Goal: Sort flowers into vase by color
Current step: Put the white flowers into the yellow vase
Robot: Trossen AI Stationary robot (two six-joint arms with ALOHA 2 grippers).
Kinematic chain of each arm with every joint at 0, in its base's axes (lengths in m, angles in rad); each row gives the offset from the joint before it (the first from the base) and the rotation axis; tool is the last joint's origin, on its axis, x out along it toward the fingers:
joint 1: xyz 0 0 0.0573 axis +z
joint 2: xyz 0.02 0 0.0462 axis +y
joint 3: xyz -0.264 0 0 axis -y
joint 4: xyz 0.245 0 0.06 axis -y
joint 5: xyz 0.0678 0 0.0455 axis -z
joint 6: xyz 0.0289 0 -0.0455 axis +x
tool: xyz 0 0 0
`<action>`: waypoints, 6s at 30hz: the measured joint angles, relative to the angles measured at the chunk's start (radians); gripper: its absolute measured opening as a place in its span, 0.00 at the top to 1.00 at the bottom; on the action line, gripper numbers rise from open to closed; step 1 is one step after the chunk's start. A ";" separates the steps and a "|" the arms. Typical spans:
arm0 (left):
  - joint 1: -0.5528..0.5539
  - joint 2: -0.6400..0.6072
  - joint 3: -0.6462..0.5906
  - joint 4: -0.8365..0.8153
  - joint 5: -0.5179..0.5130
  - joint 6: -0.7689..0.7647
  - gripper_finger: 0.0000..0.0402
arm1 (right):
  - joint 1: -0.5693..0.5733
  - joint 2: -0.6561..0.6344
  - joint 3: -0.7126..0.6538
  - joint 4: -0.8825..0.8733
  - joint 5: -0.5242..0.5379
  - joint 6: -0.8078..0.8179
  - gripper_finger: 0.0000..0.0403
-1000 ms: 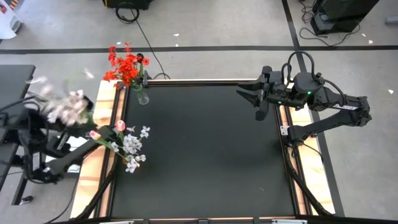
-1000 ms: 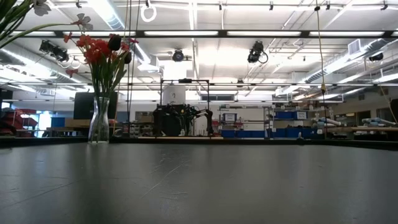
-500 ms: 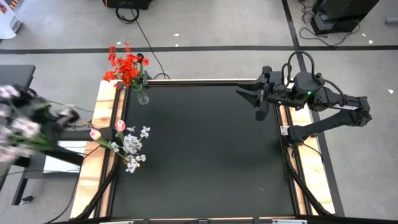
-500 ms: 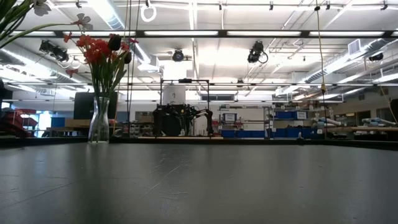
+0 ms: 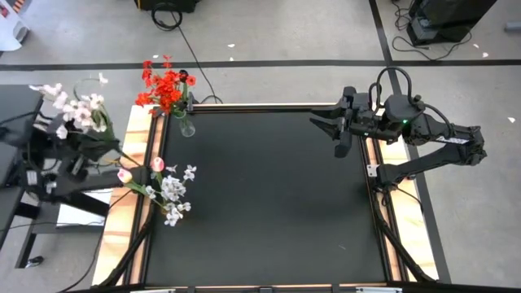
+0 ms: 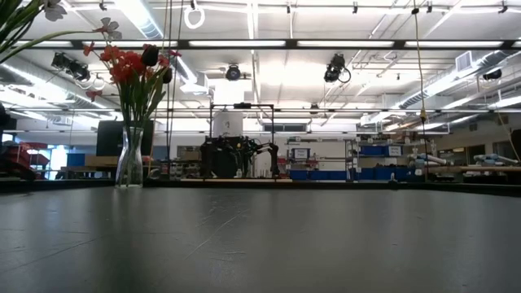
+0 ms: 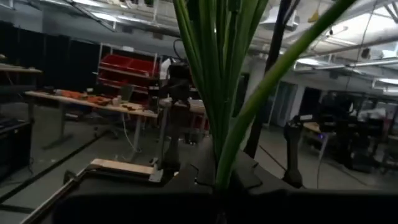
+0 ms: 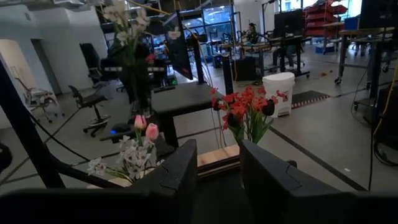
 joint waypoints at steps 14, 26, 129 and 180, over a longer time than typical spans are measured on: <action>-0.311 -0.191 -0.342 0.047 0.121 0.051 0.98 | 0.000 0.000 0.000 0.021 0.000 0.000 0.68; -0.430 -0.194 -0.538 0.231 0.365 0.131 0.98 | 0.001 0.000 0.000 0.023 0.000 0.000 0.68; -0.407 -0.199 -0.717 0.207 0.327 0.071 0.96 | 0.001 0.000 0.000 0.027 0.000 0.000 0.68; -0.406 -0.199 -0.503 -0.129 0.240 -0.183 0.78 | 0.001 0.000 0.000 0.030 0.000 0.000 0.68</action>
